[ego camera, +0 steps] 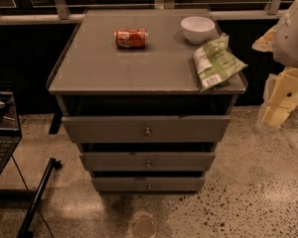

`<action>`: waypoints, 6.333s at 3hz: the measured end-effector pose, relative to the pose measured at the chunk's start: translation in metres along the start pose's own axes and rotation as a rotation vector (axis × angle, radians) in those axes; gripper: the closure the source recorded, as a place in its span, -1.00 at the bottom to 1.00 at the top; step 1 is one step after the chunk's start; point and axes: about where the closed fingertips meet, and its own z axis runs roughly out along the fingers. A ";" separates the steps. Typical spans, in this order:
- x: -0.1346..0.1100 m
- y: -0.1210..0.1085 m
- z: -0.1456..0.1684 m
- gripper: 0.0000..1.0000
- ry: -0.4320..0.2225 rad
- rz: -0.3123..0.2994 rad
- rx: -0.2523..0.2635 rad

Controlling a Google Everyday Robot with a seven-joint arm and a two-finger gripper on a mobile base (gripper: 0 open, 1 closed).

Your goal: Open top drawer

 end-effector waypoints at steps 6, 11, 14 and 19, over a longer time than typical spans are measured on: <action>0.076 0.021 0.224 -0.61 -0.421 0.577 0.077; 0.073 -0.028 0.238 1.00 -0.593 0.645 0.240; 0.033 -0.150 0.308 1.00 -0.861 0.755 0.378; 0.029 -0.161 0.358 1.00 -0.665 0.844 0.356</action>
Offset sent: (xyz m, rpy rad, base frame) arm 0.0012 -0.0424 -0.0817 0.2705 -0.3145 -0.2168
